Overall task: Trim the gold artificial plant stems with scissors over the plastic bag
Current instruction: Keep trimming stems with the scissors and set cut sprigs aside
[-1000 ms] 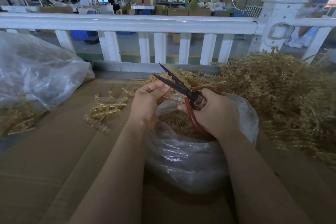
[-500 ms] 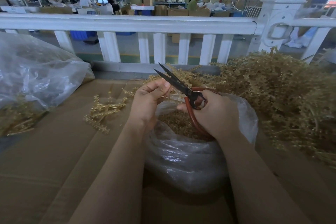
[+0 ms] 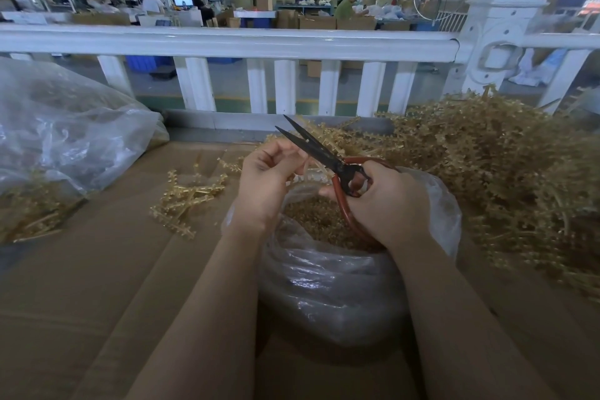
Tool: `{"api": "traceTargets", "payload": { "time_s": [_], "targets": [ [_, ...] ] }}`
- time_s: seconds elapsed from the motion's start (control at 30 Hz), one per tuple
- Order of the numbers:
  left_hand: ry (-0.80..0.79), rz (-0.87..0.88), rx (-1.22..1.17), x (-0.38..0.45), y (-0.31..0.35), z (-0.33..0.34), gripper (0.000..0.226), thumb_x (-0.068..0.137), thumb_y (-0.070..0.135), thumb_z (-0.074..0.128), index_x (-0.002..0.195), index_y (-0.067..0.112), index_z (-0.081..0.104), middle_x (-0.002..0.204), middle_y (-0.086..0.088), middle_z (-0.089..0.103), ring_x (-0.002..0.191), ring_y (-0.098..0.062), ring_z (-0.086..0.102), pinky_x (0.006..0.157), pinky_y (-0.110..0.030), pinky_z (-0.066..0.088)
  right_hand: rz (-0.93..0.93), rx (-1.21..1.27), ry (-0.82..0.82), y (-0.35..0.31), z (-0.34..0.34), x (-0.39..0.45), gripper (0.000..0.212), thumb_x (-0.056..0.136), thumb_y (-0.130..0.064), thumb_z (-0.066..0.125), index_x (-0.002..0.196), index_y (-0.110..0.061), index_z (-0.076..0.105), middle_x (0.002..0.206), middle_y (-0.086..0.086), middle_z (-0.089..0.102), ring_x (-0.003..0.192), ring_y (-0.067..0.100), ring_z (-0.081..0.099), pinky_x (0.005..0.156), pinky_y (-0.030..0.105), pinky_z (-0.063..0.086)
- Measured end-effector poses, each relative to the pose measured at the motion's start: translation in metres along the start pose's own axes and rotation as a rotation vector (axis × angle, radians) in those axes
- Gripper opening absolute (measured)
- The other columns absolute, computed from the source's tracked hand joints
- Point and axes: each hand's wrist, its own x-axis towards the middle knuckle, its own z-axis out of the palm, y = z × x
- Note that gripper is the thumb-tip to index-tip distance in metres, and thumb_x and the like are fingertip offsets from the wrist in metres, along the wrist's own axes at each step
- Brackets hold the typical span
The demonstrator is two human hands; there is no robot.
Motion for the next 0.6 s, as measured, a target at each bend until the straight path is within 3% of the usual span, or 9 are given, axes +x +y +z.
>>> {"api": "traceTargets", "payload": {
  "time_s": [0.07, 0.2, 0.43, 0.6],
  "targets": [
    [0.017, 0.028, 0.02, -0.0012, 0.0016, 0.0011, 0.025, 0.093, -0.001, 0.06, 0.074, 0.013, 0.069, 0.066, -0.002, 0.064, 0.061, -0.011, 0.057, 0.066, -0.022, 0.051, -0.006, -0.005, 0.009, 0.0001, 0.0005, -0.0002, 0.042, 0.074, -0.084, 0.058, 0.074, -0.043, 0.053, 0.061, -0.02, 0.055, 0.057, -0.008, 0.046, 0.048, 0.013, 0.029],
    [0.05, 0.054, 0.018, -0.0019, 0.0013, 0.001, 0.014, 0.093, 0.001, 0.061, 0.081, 0.002, 0.066, 0.064, -0.003, 0.063, 0.059, -0.008, 0.059, 0.064, -0.018, 0.049, -0.007, -0.021, -0.001, 0.0034, 0.0035, 0.0, 0.06, 0.072, -0.088, 0.051, 0.074, -0.029, 0.062, 0.06, -0.013, 0.06, 0.058, 0.001, 0.055, 0.053, 0.021, 0.047],
    [0.062, 0.054, 0.024, 0.0007, -0.0017, -0.0014, 0.016, 0.093, -0.004, 0.058, 0.083, 0.003, 0.068, 0.068, -0.002, 0.065, 0.064, -0.015, 0.058, 0.07, -0.029, 0.051, -0.023, 0.042, -0.02, 0.0044, 0.0041, -0.0015, 0.054, 0.073, -0.084, 0.057, 0.083, -0.033, 0.068, 0.066, -0.017, 0.063, 0.066, 0.003, 0.061, 0.06, 0.026, 0.053],
    [0.054, 0.111, 0.11, -0.0012, -0.0031, 0.0, 0.017, 0.09, -0.005, 0.055, 0.084, 0.006, 0.068, 0.07, -0.003, 0.061, 0.065, -0.011, 0.053, 0.068, -0.023, 0.047, -0.046, 0.063, -0.022, 0.0024, 0.0035, -0.002, 0.047, 0.072, -0.087, 0.053, 0.089, -0.043, 0.058, 0.069, -0.028, 0.051, 0.072, 0.0, 0.053, 0.056, 0.014, 0.037]
  ]
}}
